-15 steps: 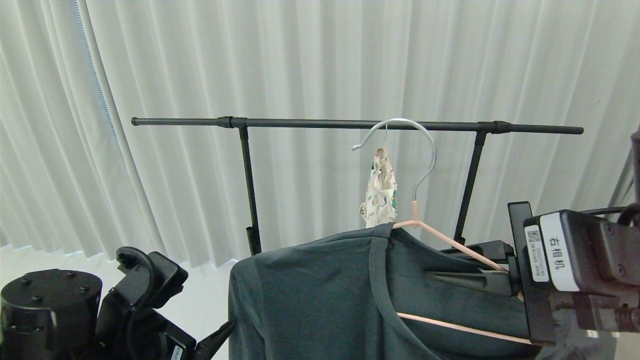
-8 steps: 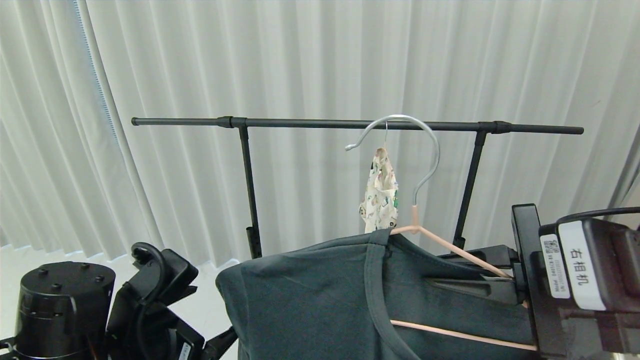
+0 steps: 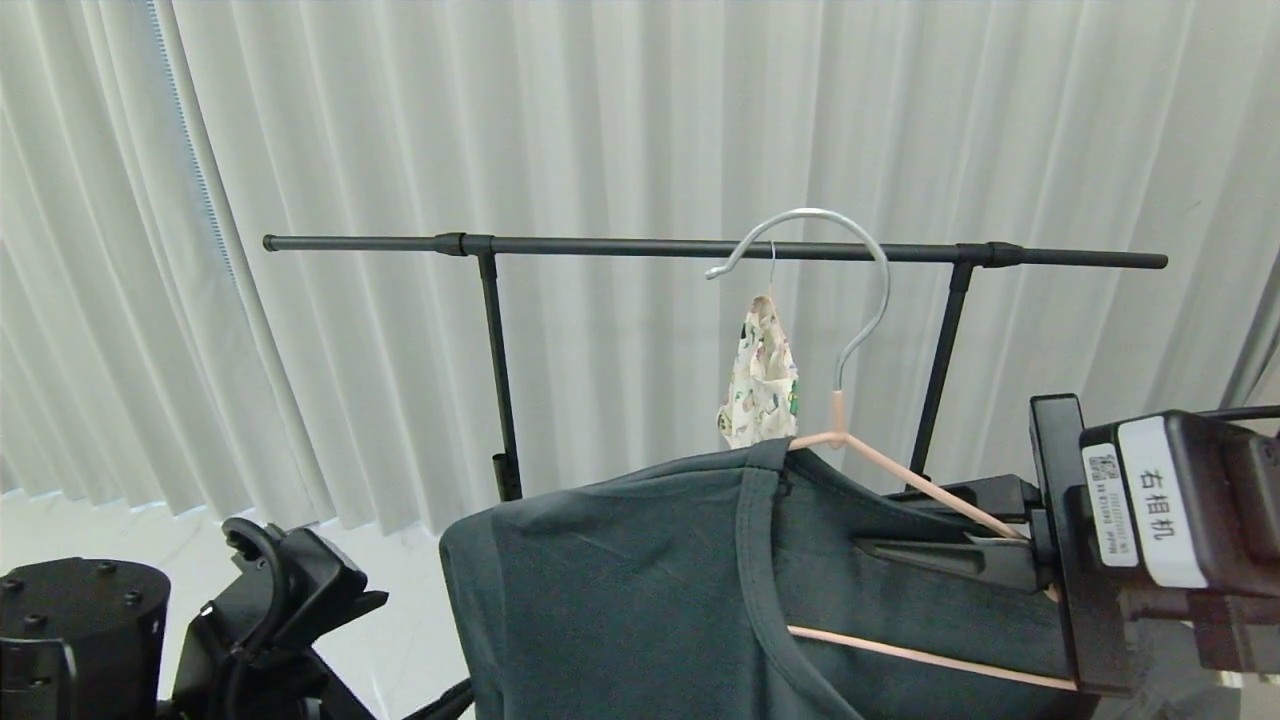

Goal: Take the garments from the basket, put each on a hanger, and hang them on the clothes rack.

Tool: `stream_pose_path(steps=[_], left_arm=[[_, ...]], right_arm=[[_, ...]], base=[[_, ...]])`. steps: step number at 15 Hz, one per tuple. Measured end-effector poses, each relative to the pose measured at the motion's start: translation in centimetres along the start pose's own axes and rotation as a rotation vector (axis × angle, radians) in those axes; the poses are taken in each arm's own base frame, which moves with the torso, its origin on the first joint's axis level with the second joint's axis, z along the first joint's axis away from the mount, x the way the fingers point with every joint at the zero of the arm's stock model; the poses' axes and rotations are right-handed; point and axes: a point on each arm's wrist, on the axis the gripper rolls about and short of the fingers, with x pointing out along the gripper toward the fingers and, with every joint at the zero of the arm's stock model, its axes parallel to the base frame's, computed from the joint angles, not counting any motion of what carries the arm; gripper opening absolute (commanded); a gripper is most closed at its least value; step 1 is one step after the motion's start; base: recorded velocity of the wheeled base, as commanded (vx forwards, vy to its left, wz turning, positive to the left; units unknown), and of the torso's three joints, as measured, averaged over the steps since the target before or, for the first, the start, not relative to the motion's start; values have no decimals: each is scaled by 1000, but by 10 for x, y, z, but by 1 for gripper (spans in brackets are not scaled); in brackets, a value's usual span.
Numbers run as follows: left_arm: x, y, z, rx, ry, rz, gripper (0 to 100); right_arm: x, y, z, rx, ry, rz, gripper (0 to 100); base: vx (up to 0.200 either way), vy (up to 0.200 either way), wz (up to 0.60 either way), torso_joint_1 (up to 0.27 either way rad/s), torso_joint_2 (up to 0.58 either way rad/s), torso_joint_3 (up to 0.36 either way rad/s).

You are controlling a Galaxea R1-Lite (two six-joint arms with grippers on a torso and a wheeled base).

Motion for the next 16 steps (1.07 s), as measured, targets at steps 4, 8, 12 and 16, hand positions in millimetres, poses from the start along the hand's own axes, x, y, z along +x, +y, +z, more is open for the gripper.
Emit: stream_pose_path(steps=[4, 8, 12, 16], left_arm=[[-4, 1, 9, 7, -56, -29, 100], [0, 3, 18, 6, -70, -27, 0], [1, 4, 18, -2, -65, -22, 0], [1, 14, 15, -37, -50, 38, 0]], right_arm=[[-2, -1, 2, -4, -5, -8, 0], [-6, 0, 4, -8, -12, -10, 0], [-6, 1, 5, -11, -17, -7, 0], [-6, 1, 3, -6, -10, -13, 0]], base=[[0, 0, 0, 0, 0, 0], [0, 0, 0, 0, 0, 0], [0, 0, 0, 0, 0, 0], [0, 0, 0, 0, 0, 0]])
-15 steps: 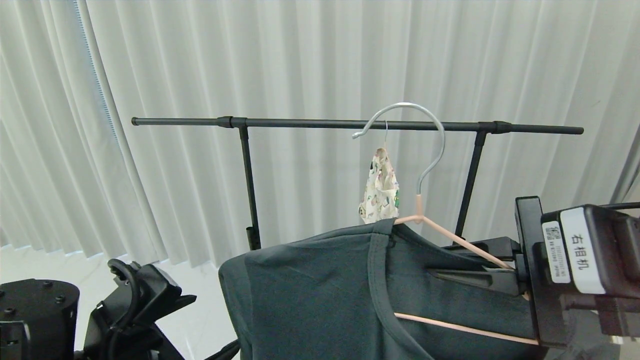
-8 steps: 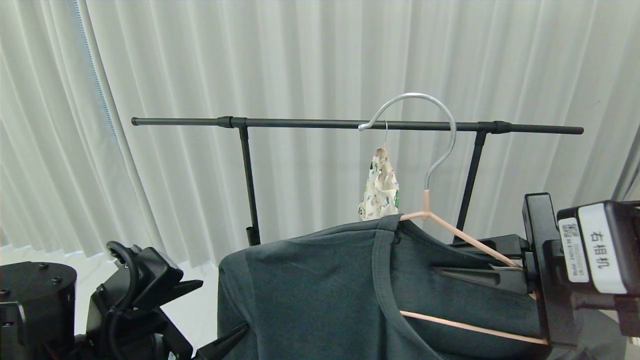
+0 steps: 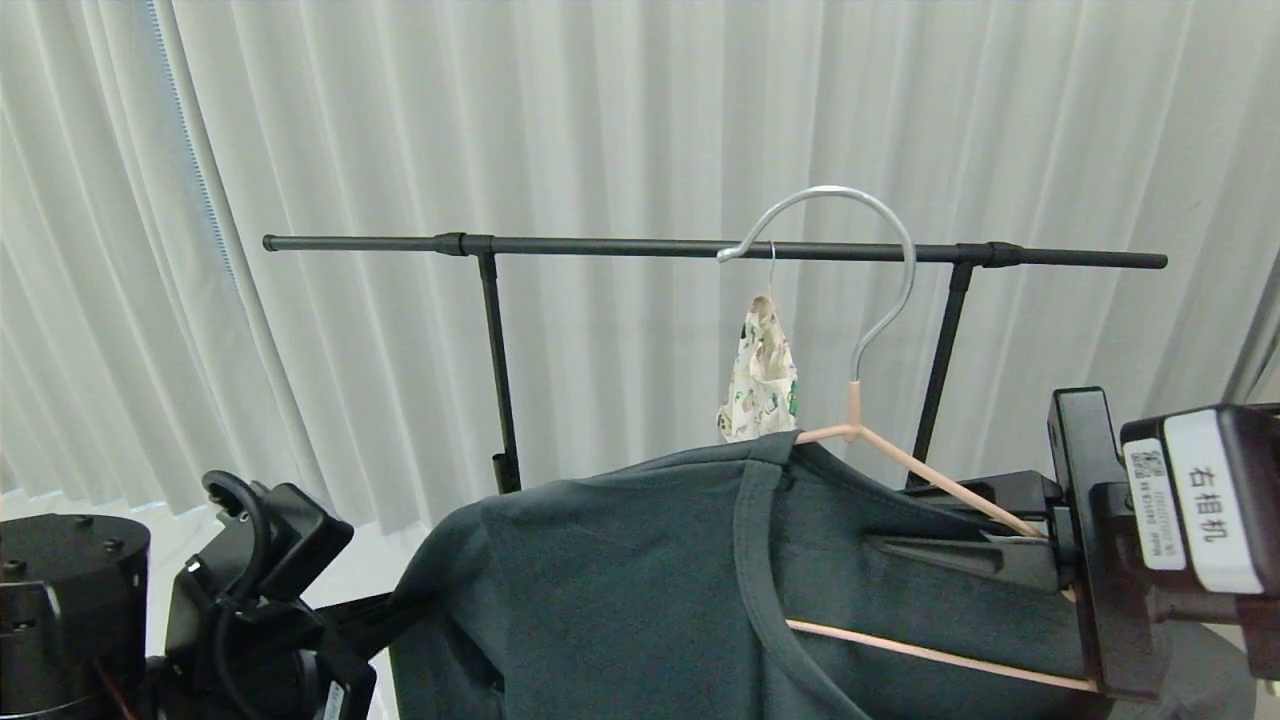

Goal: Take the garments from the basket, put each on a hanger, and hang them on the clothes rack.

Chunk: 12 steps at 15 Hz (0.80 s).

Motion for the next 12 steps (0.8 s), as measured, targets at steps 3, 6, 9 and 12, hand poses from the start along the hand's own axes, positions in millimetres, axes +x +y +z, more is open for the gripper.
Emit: stream_pose_path(steps=[3, 6, 9, 12], left_arm=[[-5, 10, 1, -32, -29, 65, 0], [-15, 12, 7, -50, -109, 95, 0], [-23, 10, -8, -60, -91, 117, 0], [-25, 9, -10, -4, -90, 120, 0]], right_arm=[[-2, -5, -8, 19, 32, -29, 0], [-6, -12, -16, 41, 64, -69, 0], [-10, -17, -22, 55, 86, -100, 0], [-11, -20, -22, 55, 88, -114, 0]], base=[[0, 0, 0, 0, 0, 0], [0, 0, 0, 0, 0, 0], [0, 0, 0, 0, 0, 0], [0, 0, 0, 0, 0, 0]])
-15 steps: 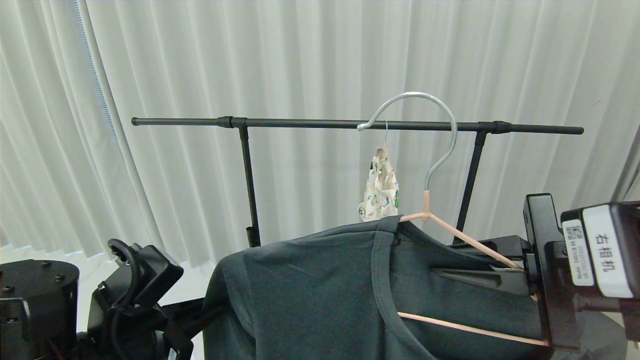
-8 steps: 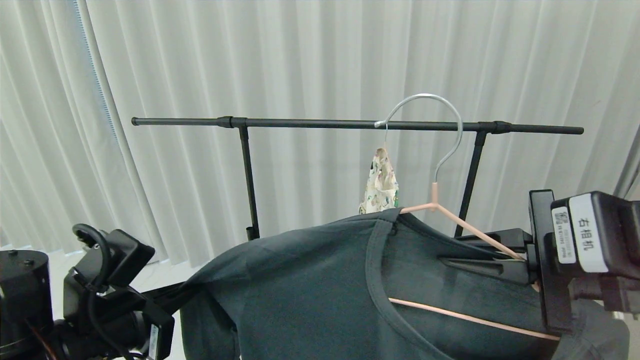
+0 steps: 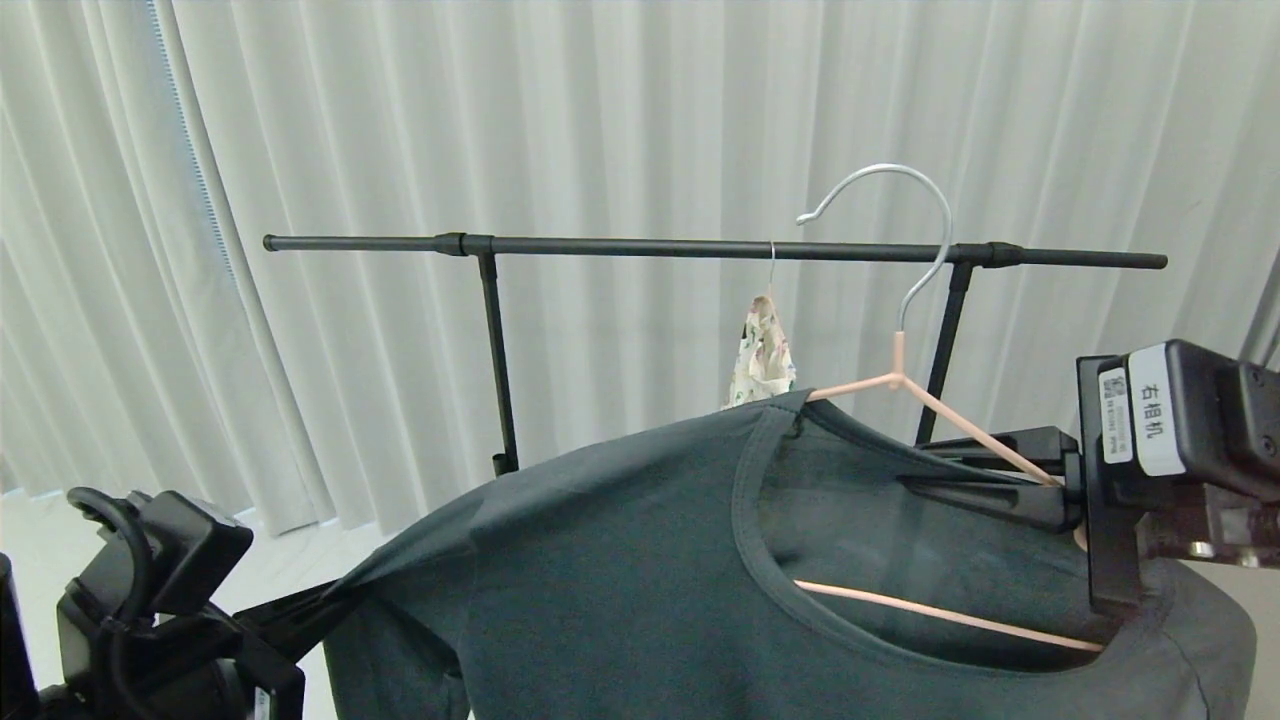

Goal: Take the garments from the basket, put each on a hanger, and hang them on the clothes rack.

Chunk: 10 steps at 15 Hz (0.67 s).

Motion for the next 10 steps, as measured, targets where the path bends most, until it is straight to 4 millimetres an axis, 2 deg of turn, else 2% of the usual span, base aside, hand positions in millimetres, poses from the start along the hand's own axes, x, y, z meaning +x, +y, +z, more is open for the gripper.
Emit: stream_pose_path(steps=[1, 5, 10], left_arm=[[0, 0, 2, 19, -7, -4, 100], [1, 0, 11, 28, -39, -6, 100], [2, 5, 36, -22, -132, -46, 100]], right_arm=[[0, -1, 0, 1, 2, -3, 0], [-6, -8, -5, 13, 22, -51, 0], [-26, -23, -25, 95, 131, -157, 0]], base=[[0, 0, 0, 0, 0, 0], [0, 0, 0, 0, 0, 0], [0, 0, 0, 0, 0, 0]])
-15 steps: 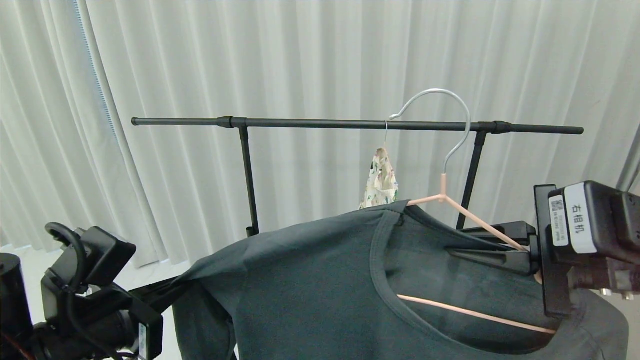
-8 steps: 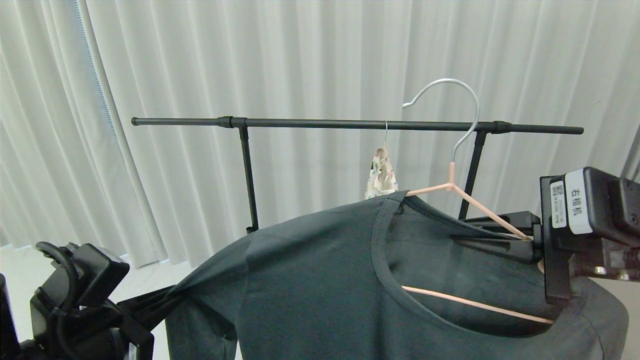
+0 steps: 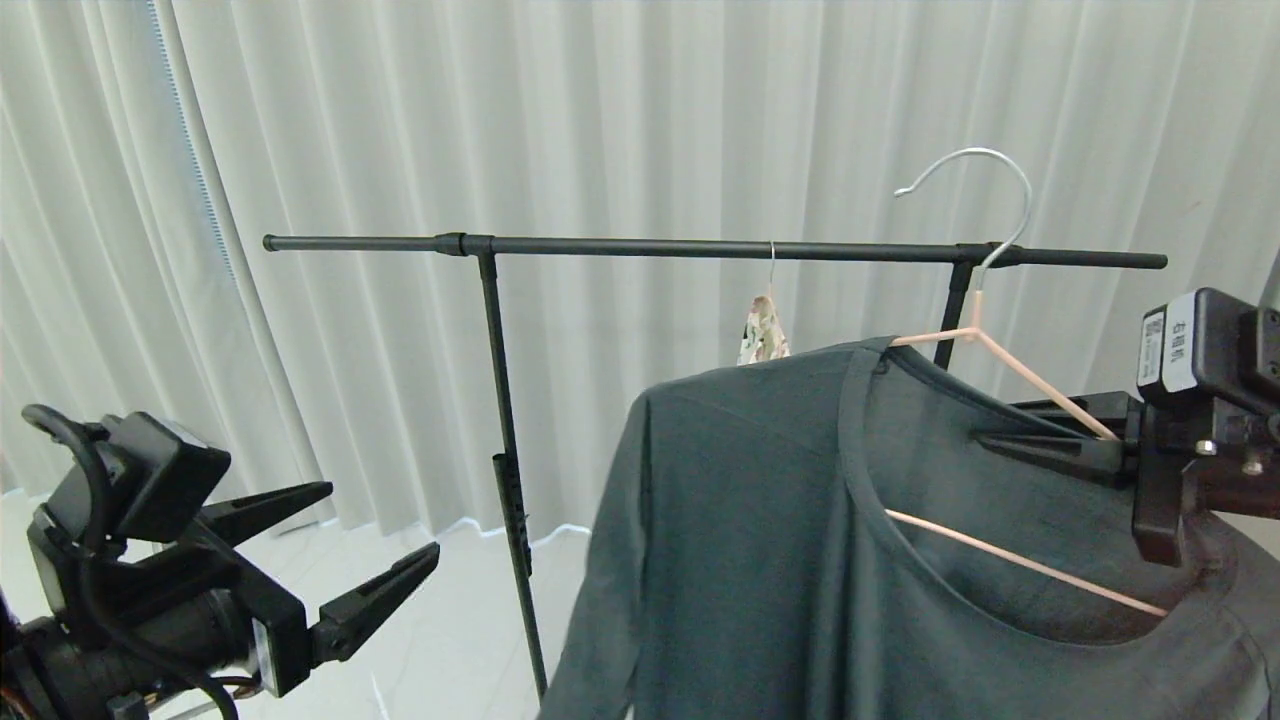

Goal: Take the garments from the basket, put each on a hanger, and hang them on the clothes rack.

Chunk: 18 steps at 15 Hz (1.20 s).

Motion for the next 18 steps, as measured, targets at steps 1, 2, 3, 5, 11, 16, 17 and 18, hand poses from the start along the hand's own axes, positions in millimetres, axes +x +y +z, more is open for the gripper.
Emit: stream_pose_path(steps=[1, 2, 3, 5, 11, 16, 17, 18], left_arm=[[2, 1, 3, 0, -4, 1, 100], [4, 2, 5, 2, -6, 4, 100], [6, 3, 6, 4, -2, 13, 100], [11, 6, 5, 24, 28, 77, 100], [26, 14, 3, 104, 74, 157, 100], [39, 25, 5, 123, 27, 235, 100], [40, 25, 5, 122, 31, 233, 100], [41, 24, 4, 121, 34, 230, 100]], right_arm=[[-4, -3, -7, 22, 35, -21, 0], [-8, -6, -13, 42, 67, -44, 0], [-13, -8, -19, 59, 93, -67, 0], [-25, -10, -35, 105, 194, -139, 0], [-48, -9, -60, 209, 449, -309, 0], [-42, -18, -62, 210, 446, -361, 0], [-40, -21, -62, 206, 441, -376, 0], [-38, -23, -62, 205, 438, -382, 0]], base=[[0, 0, 0, 0, 0, 0], [0, 0, 0, 0, 0, 0], [0, 0, 0, 0, 0, 0], [0, 0, 0, 0, 0, 0], [0, 0, 0, 0, 0, 0], [0, 0, 0, 0, 0, 0], [0, 0, 0, 0, 0, 0], [0, 0, 0, 0, 0, 0]])
